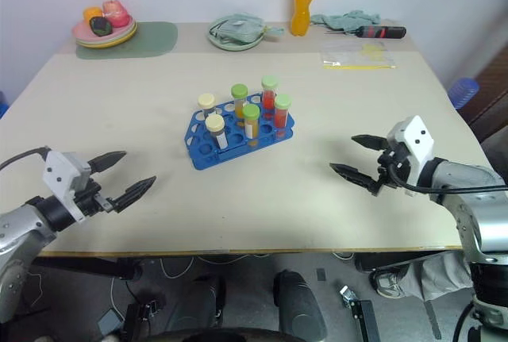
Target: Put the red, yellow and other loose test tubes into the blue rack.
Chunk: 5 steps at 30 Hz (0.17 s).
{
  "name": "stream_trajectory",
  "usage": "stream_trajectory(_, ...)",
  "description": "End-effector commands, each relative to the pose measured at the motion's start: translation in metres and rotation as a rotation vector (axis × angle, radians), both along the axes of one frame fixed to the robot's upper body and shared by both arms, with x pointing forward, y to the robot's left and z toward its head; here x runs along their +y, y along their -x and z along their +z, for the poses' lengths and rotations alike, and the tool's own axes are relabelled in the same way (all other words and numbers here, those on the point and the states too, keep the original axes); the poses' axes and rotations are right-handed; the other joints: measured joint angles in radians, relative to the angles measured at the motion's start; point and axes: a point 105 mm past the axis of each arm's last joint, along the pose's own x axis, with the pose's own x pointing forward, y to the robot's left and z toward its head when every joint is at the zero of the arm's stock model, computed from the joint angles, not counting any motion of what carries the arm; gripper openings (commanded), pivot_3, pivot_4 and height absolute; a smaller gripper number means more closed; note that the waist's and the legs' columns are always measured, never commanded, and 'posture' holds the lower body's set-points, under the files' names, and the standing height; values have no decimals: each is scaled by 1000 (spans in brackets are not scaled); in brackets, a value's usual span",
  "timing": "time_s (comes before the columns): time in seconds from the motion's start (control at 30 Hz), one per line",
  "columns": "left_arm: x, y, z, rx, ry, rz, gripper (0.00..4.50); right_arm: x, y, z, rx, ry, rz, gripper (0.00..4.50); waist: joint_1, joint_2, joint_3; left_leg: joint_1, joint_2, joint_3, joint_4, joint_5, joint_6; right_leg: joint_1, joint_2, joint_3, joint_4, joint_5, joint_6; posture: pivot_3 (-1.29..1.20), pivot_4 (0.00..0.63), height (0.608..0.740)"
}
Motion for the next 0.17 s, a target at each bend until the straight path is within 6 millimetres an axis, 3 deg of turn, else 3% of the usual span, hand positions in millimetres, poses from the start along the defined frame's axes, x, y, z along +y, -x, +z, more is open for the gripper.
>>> stream_trajectory(0.03,10,1,8,-20,-27,21,4459,-11,3,7,-30,37,-6,4500,-2,0,0,0,0,0,0,0,0,0,0,0,0,0,0,0,150,740)
stream_trajectory(0.17,9,2,4,-8,-32,17,4459,-6,1,6,-35,32,8,4500,-7,0,0,0,1,0,0,0,0,0,0,0,0,0,1,0,150,740)
